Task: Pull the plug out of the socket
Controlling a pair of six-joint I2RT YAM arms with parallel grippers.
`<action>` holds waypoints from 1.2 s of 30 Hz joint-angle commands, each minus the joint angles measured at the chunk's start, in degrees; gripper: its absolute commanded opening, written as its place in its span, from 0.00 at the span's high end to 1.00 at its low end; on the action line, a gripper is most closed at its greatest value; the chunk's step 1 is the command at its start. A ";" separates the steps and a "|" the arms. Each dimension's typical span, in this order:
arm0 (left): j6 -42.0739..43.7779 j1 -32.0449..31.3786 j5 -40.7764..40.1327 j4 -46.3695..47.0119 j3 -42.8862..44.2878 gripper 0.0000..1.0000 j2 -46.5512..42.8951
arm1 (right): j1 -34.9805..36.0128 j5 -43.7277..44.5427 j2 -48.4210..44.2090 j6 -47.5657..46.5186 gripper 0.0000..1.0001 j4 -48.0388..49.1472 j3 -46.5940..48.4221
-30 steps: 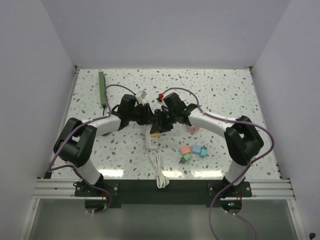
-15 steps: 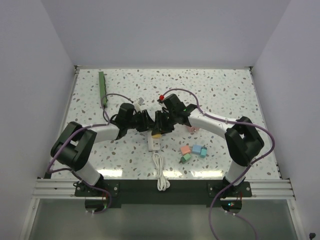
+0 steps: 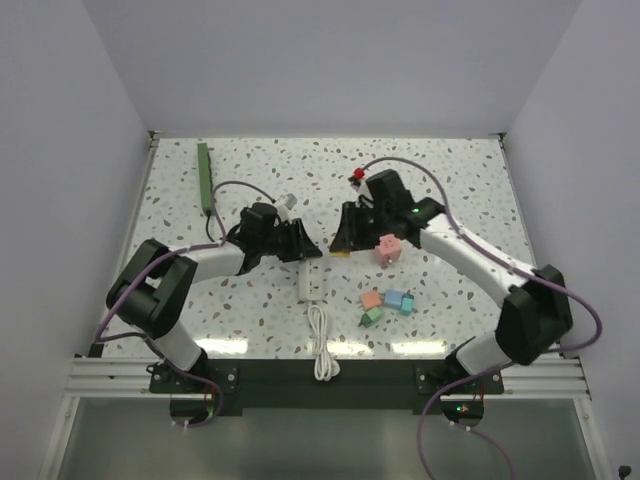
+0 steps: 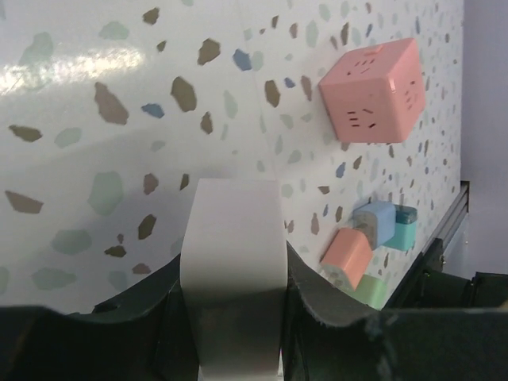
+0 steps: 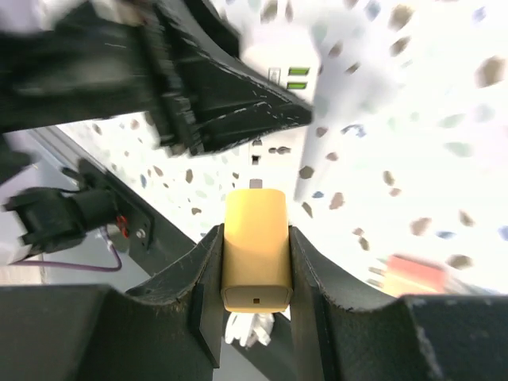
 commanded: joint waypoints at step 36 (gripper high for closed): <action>33.62 27.63 -22.75 -57.64 76.48 1.00 36.55 | -7.11 20.27 -3.01 -2.28 1.00 0.64 -19.68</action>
